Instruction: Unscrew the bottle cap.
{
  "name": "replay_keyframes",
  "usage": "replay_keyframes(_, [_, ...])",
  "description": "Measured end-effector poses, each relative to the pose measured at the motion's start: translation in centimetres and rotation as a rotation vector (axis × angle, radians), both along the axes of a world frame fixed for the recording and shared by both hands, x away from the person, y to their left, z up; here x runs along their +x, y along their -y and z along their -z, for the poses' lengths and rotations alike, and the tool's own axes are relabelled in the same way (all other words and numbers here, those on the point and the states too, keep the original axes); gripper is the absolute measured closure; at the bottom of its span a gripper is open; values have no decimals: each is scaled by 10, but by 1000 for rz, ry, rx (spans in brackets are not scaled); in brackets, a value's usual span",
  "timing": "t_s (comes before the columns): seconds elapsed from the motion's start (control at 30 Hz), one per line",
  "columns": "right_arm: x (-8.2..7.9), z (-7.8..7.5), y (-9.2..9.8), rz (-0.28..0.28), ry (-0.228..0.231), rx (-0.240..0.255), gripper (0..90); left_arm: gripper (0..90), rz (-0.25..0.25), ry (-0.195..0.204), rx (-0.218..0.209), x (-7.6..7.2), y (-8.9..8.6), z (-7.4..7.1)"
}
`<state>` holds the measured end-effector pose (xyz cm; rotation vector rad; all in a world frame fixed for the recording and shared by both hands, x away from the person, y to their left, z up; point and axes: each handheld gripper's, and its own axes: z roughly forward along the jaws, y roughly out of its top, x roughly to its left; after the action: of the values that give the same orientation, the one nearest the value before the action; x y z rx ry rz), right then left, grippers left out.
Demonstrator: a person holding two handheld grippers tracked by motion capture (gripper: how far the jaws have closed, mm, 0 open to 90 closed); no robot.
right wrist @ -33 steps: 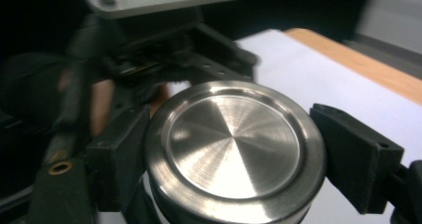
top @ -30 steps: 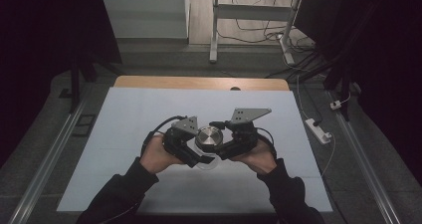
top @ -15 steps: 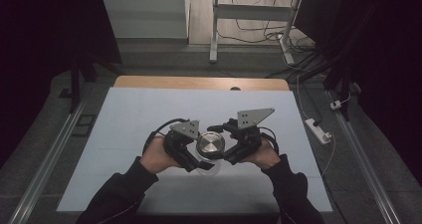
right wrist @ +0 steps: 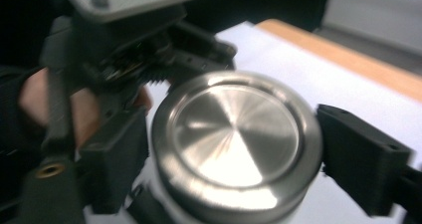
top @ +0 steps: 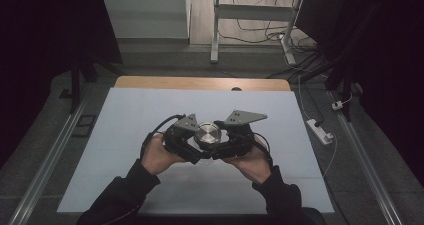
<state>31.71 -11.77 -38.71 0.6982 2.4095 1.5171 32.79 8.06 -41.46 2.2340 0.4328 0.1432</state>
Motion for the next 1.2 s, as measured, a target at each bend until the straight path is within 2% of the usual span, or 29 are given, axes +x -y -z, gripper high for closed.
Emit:
replay_keyframes(0.03, [-2, 0, 0, 8, 28, 13, 196, 156, -2, 0, -5, -1, 0, -1])
replay_keyframes(0.1, [-2, 0, 2, -3, 48, 28, 198, 157, 16, -1, -16, 0, -1, -2])
replay_keyframes(0.17, [-1, 0, 4, -43, 53, 53, 199, 157, 38, -1, -40, -1, -3, -3])
replay_keyframes(0.2, [0, -1, 6, -72, 41, 63, 199, 157, 55, 0, -47, -2, -4, -4])
replay_keyframes(0.33, [8, -2, 14, -218, 31, 84, 199, 157, 127, 0, -58, -4, -4, -4])
replay_keyframes(0.47, [18, 1, 25, -424, 31, 120, 199, 156, 219, 19, -52, -9, 1, -4])
replay_keyframes(0.53, [21, 5, 29, -502, 34, 156, 197, 156, 220, 22, -45, -11, 5, -5])
replay_keyframes(0.6, [23, 6, 33, -524, 46, 157, 194, 157, 204, 22, -41, -11, 6, -5])
replay_keyframes(0.63, [24, 5, 33, -512, 43, 153, 177, 156, 190, 22, -44, -10, 6, -6])
replay_keyframes(0.77, [20, -8, 31, -361, 22, 107, 87, 157, 114, 16, -53, -8, 0, -8])
replay_keyframes(0.87, [13, -17, 27, -238, 20, 75, 85, 157, 72, 8, -69, -4, -5, -9])
replay_keyframes(0.93, [8, -19, 21, -187, 15, 53, 85, 157, 56, 4, -72, -3, -6, -9])
replay_keyframes(1.07, [3, -17, 13, -138, 19, 46, 118, 157, 46, 3, -67, -5, -5, -9])
replay_keyframes(1.2, [3, -14, 11, -123, 15, 56, 170, 157, 57, 5, -63, -6, -2, -10])
